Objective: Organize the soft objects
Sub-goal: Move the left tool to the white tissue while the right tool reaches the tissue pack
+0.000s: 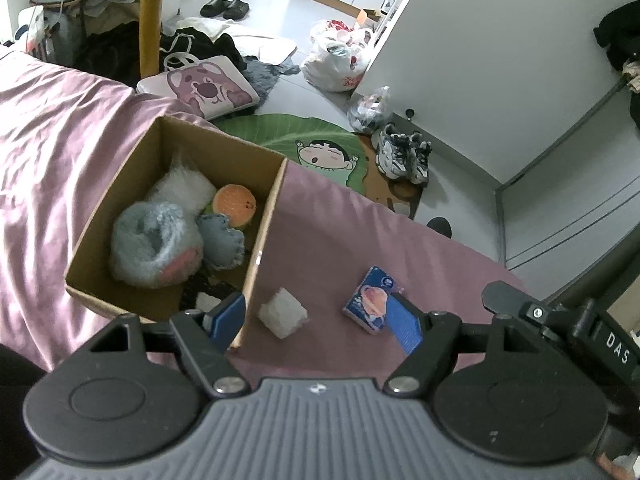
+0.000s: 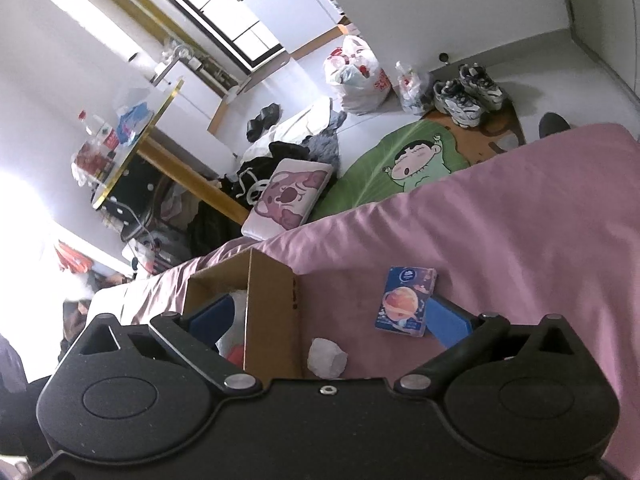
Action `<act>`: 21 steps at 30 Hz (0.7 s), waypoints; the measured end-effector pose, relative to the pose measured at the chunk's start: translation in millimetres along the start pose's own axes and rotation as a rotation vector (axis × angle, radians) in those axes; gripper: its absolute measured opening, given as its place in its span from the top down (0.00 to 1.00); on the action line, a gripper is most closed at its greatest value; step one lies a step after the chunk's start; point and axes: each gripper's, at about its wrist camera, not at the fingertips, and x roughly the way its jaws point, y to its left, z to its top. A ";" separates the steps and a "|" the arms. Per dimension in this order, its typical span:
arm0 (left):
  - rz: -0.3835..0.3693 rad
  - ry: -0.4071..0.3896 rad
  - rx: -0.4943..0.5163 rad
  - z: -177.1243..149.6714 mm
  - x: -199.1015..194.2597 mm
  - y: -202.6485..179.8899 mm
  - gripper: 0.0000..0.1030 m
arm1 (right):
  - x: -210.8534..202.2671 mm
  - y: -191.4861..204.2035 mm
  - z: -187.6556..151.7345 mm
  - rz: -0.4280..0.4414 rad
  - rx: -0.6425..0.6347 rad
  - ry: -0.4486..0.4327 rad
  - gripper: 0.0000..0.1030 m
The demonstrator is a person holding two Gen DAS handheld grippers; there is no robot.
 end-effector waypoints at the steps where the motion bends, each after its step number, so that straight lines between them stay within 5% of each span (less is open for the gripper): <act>1: 0.000 0.000 -0.002 -1.9 1.4 -2.4 0.26 | 0.9 -3.9 0.4 0.003 0.012 -0.001 0.00; 21: 0.054 -0.005 -0.080 -37.2 55.7 -28.8 0.36 | 25.7 -40.5 -1.1 0.012 0.124 0.031 0.08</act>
